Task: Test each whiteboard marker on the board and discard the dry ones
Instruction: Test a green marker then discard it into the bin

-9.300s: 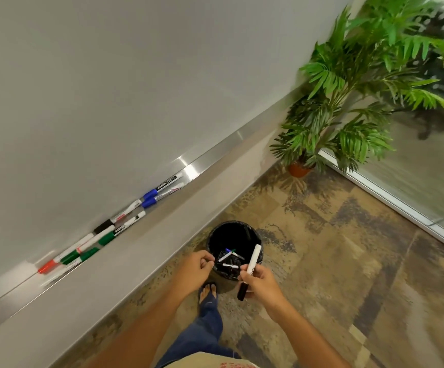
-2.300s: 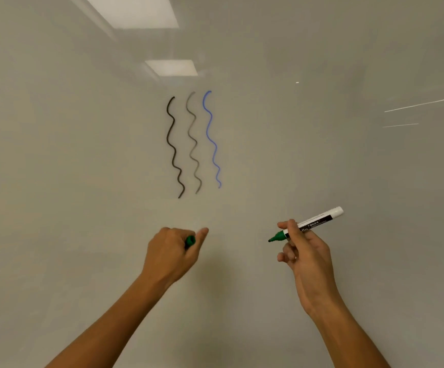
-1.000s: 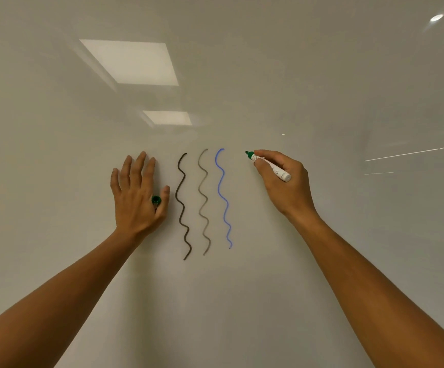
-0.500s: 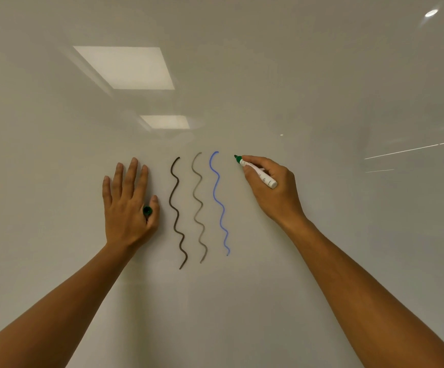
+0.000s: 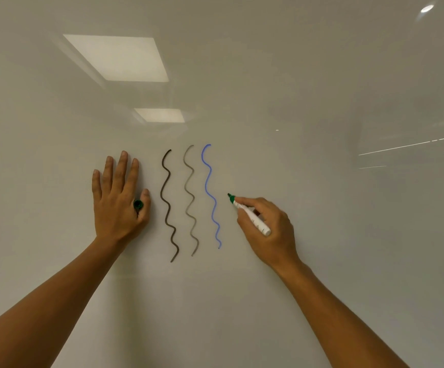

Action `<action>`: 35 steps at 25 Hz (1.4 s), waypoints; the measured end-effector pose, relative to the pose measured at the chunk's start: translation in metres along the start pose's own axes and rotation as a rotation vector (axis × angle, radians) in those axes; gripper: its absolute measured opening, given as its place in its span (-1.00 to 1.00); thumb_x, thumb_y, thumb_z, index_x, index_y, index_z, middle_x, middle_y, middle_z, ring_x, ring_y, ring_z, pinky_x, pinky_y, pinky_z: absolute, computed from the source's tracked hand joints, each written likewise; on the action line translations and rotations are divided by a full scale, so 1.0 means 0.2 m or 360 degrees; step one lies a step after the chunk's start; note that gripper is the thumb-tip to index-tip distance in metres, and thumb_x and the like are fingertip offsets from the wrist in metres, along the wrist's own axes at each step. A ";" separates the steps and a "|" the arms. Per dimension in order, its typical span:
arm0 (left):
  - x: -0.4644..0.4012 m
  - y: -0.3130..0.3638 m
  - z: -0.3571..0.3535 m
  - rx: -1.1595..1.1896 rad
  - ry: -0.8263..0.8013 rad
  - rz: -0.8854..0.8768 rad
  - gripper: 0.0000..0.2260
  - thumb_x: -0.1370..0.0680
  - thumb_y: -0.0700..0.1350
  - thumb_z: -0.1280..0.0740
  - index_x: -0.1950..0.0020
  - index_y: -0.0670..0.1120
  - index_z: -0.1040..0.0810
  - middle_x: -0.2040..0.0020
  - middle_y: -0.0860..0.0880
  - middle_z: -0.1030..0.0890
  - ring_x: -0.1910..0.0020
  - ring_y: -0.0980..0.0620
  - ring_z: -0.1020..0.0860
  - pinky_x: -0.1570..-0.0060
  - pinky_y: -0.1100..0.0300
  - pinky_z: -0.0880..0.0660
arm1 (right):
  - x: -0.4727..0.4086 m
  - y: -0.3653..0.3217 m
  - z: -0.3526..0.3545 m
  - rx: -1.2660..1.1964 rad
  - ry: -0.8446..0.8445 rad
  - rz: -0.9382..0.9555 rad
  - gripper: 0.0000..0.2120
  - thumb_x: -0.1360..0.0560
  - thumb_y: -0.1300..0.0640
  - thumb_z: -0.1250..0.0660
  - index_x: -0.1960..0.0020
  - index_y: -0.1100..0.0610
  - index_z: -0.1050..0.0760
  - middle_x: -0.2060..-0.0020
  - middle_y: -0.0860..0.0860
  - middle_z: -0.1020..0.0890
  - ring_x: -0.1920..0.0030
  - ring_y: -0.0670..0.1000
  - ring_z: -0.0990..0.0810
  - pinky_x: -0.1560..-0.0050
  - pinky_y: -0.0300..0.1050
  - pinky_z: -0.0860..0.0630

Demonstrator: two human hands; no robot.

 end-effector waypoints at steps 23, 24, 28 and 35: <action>0.34 0.00 0.06 0.0277 -0.0273 0.0089 -0.43 -0.61 0.13 -0.03 -0.60 -0.01 -0.11 -0.63 -0.04 0.02 -0.60 -0.07 0.12 -0.54 -0.21 0.08 | 0.59 0.19 0.10 -0.0219 0.0021 -0.0368 -0.86 -0.55 0.21 -0.41 -0.07 0.01 -0.62 0.17 -0.11 -0.67 0.22 -0.01 -0.65 0.24 -0.10 -0.62; 0.37 0.02 0.08 0.0402 -0.0278 0.0169 -0.46 -0.62 0.13 -0.03 -0.58 0.00 -0.19 -0.62 -0.01 -0.02 -0.60 -0.04 0.10 -0.54 -0.21 0.07 | 0.61 0.16 0.11 -0.0371 0.0062 -0.0538 -0.86 -0.54 0.22 -0.42 -0.01 0.00 -0.58 0.21 -0.06 -0.67 0.26 0.04 -0.63 0.27 -0.09 -0.61; 0.50 0.14 0.23 0.0875 -0.0301 0.0484 -0.57 -0.61 0.19 -0.07 -0.07 0.04 -0.68 -0.50 0.05 -0.36 -0.52 0.03 -0.22 -0.46 -0.25 -0.16 | 0.70 0.05 0.15 -0.0712 0.0093 -0.0756 -0.82 -0.53 0.23 -0.42 0.12 -0.03 -0.53 0.30 0.15 -0.60 0.34 0.12 -0.50 0.35 -0.01 -0.49; 0.93 0.44 0.47 0.1239 -0.0598 0.0849 -0.55 -0.49 0.39 -0.17 0.18 0.15 -0.72 0.28 0.18 -0.67 0.16 0.21 -0.65 0.08 0.16 -0.54 | 0.88 -0.08 0.25 -0.1056 0.0078 -0.1126 -0.88 -0.55 0.34 -0.35 0.03 0.15 -0.59 0.29 0.14 -0.62 0.34 0.04 -0.52 0.39 -0.02 -0.48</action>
Point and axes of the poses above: each hand's wrist, its own x-axis away from the middle knuckle, its own z-axis out of the back of the hand, y = z × x, the point moved 1 cm from there along -x, towards the middle knuckle
